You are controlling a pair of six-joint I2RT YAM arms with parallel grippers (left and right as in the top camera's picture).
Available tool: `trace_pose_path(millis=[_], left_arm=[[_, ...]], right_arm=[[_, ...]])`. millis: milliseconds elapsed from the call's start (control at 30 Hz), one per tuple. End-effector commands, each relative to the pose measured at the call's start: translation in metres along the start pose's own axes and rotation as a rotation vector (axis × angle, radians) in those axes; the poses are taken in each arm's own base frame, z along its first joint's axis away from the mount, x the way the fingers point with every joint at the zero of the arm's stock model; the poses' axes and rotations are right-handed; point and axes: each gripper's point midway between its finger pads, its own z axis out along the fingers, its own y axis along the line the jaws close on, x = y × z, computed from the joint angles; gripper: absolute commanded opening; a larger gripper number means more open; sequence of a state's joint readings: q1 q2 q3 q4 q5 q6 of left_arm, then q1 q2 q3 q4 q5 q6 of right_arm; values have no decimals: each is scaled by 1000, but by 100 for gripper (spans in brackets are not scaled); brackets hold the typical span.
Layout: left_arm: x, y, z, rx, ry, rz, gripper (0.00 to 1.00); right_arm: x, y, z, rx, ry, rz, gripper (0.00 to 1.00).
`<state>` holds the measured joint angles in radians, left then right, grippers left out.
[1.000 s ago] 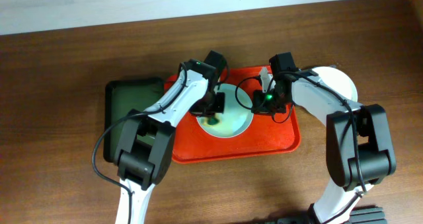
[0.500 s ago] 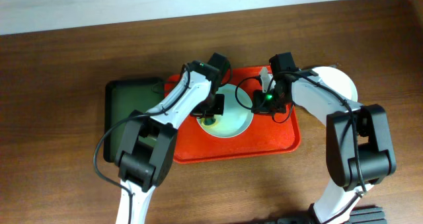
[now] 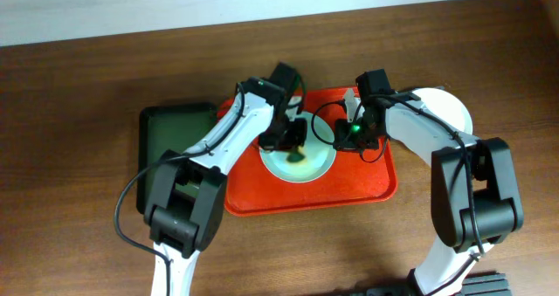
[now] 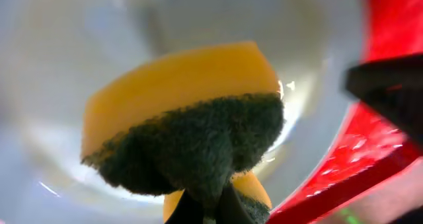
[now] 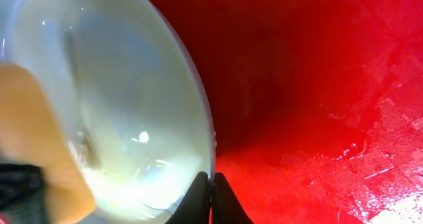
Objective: Clean dirty plates on tray and stack at the side
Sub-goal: 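Scrub the blue plate with the sponge in the left gripper while right holds plate, then carry the sponge back to the green tray with the left gripper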
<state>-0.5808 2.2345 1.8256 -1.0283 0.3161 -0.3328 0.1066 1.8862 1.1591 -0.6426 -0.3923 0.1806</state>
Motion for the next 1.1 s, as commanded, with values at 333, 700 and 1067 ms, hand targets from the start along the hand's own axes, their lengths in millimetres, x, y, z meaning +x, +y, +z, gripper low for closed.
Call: trace_pose_path(millis=[333, 700, 1067], left_arm=[[5, 57, 33, -212, 43, -64, 0], [-5, 36, -87, -114, -47, 1, 0], [24, 217, -175, -374, -44, -265, 0]], right_arm=[[8, 2, 9, -11, 31, -4, 4], [8, 2, 9, -12, 32, -4, 4], [8, 2, 9, -12, 32, -4, 4]])
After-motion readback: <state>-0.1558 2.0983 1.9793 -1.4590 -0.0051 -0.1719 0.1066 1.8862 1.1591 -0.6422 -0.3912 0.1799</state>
